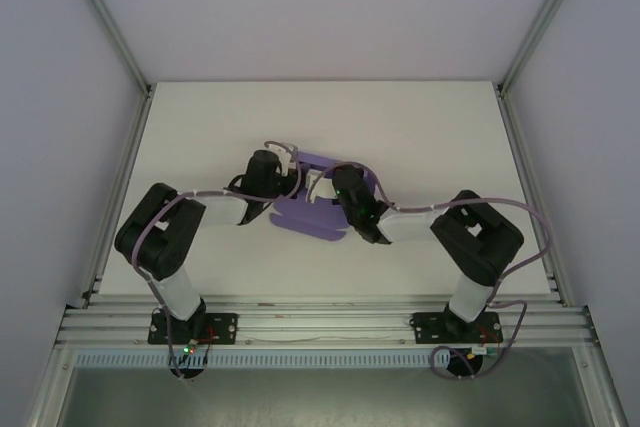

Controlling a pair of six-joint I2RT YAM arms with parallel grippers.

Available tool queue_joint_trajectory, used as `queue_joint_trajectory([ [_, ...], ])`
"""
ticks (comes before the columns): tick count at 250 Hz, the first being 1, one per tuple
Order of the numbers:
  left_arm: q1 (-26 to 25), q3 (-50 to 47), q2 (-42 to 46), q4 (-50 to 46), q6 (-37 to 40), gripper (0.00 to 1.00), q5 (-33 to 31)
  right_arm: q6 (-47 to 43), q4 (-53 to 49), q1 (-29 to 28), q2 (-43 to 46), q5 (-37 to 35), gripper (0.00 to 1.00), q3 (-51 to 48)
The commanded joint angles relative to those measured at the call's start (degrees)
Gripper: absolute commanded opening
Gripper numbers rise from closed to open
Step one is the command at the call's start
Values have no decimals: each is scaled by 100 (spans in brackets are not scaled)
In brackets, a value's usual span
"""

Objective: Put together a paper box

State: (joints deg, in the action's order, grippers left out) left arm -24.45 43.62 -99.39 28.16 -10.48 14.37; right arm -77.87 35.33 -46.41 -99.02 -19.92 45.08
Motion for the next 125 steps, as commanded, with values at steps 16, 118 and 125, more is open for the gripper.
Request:
queue_joint_trajectory([
  [16,-148,270,-315,342,178,17,-913,397,-788,-93,81,292,0,96],
  [118,-288,381,-533,363,537,0,-1067,1020,-1307,-74,164,146,10,438],
  [125,-289,336,-509,403,568,0,-1034,1128,-1344,-66,234,90,15,454],
])
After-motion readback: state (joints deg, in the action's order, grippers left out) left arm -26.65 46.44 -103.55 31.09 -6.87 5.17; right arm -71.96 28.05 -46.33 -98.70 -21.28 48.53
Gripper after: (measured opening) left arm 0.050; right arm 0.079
